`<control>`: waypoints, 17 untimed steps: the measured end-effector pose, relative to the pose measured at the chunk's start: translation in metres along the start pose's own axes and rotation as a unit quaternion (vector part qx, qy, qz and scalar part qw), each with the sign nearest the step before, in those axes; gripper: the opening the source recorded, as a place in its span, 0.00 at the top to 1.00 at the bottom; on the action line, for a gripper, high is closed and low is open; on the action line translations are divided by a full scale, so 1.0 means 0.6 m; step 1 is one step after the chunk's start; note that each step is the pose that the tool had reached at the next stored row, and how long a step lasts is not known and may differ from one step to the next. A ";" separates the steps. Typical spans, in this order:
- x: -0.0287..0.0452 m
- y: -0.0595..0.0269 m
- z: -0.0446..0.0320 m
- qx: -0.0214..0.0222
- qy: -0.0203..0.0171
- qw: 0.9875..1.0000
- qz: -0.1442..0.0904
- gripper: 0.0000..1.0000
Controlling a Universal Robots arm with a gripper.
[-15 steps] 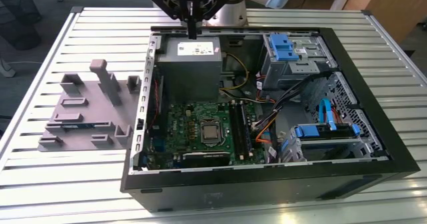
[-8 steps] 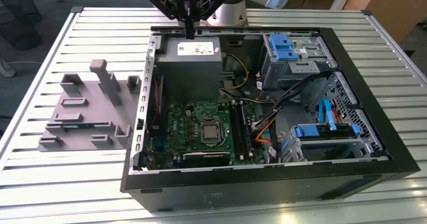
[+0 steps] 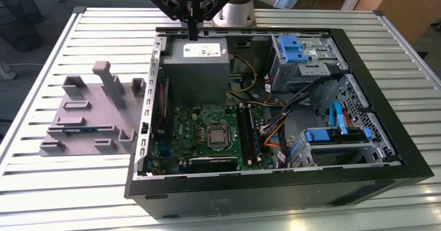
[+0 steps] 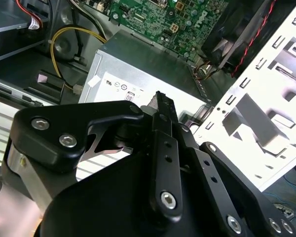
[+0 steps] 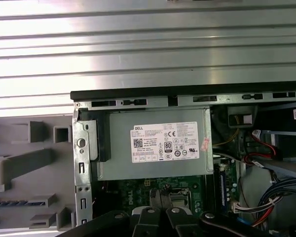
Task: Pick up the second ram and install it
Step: 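Reach for the second ram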
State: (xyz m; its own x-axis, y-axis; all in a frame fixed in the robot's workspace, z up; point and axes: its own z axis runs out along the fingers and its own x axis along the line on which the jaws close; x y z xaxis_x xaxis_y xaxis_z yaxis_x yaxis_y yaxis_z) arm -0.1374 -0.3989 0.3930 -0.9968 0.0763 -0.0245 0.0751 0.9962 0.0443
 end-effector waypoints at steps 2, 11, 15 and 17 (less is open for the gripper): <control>0.001 0.000 0.000 0.000 0.000 1.000 0.000 0.89; 0.007 -0.001 0.000 0.000 0.000 1.000 0.000 0.89; 0.010 -0.001 0.000 0.000 0.000 1.000 0.000 0.89; 0.012 -0.001 0.000 0.000 0.000 1.000 0.000 0.89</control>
State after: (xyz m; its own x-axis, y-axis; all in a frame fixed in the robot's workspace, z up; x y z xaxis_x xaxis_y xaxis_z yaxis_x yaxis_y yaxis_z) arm -0.1447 -0.3989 0.3927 -0.9968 0.0762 -0.0245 0.0751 0.9962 0.0444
